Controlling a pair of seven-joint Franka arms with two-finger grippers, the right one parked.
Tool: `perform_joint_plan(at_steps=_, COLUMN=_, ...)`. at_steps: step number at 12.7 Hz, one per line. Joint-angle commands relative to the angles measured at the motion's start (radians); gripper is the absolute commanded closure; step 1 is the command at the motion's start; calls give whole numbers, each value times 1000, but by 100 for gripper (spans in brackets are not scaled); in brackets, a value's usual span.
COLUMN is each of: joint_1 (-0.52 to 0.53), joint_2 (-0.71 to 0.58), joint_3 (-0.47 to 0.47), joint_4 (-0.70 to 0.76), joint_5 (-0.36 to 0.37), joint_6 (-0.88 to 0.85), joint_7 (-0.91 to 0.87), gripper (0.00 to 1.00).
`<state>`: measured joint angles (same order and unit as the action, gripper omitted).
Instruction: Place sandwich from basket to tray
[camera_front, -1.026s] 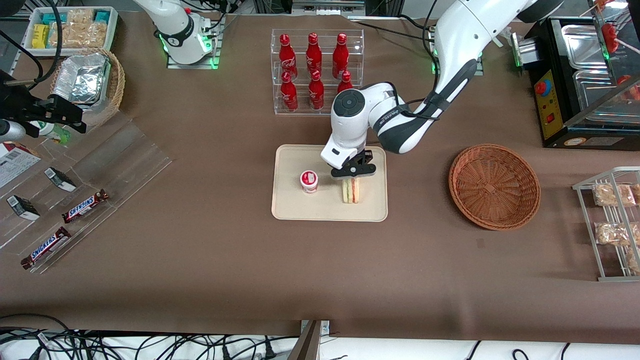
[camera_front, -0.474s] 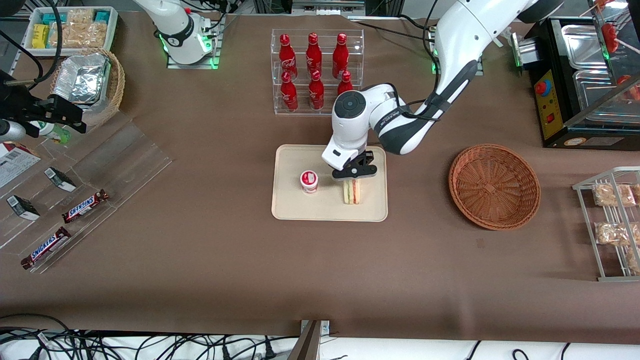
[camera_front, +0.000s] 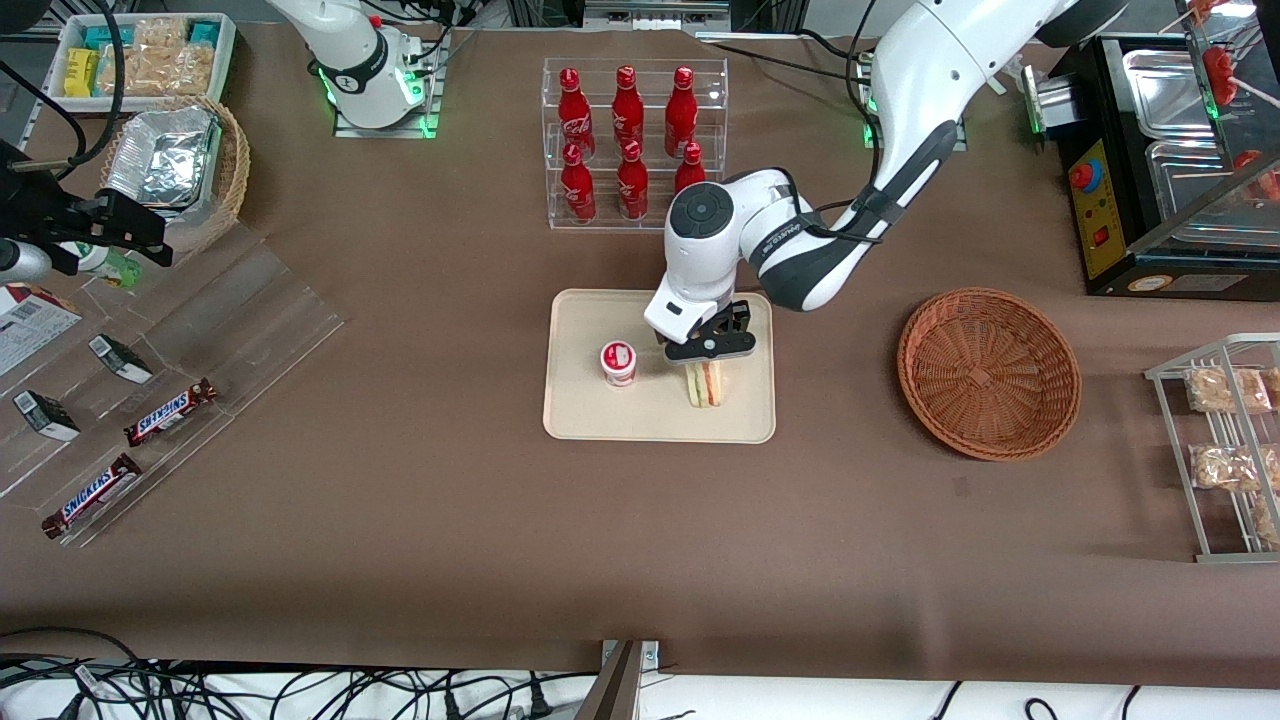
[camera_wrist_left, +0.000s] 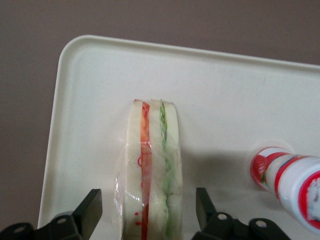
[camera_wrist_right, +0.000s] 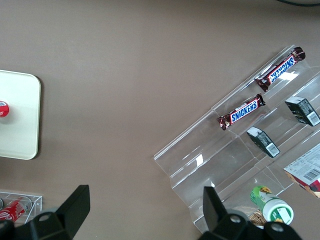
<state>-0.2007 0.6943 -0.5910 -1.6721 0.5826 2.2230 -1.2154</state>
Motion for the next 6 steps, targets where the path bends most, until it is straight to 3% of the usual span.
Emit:
perform_joint_plan(at_steps=1, joint_1=0, joint_2=-44, joint_3=-9, joint_4=113, joint_5=-73, joint_6=-156, joint_7=7, gripper=0)
perform_joint_plan(at_steps=3, joint_1=3, joint_2=-79, joint_3=-12, joint_4=230, joint_5=-159, joint_6=-294, joint_7=66, gripper=0)
perform_joint_plan(at_steps=6, joint_1=20, joint_2=-79, joint_3=-10, joint_4=408, joint_5=-176, joint_6=-469, joint_7=141, gripper=0)
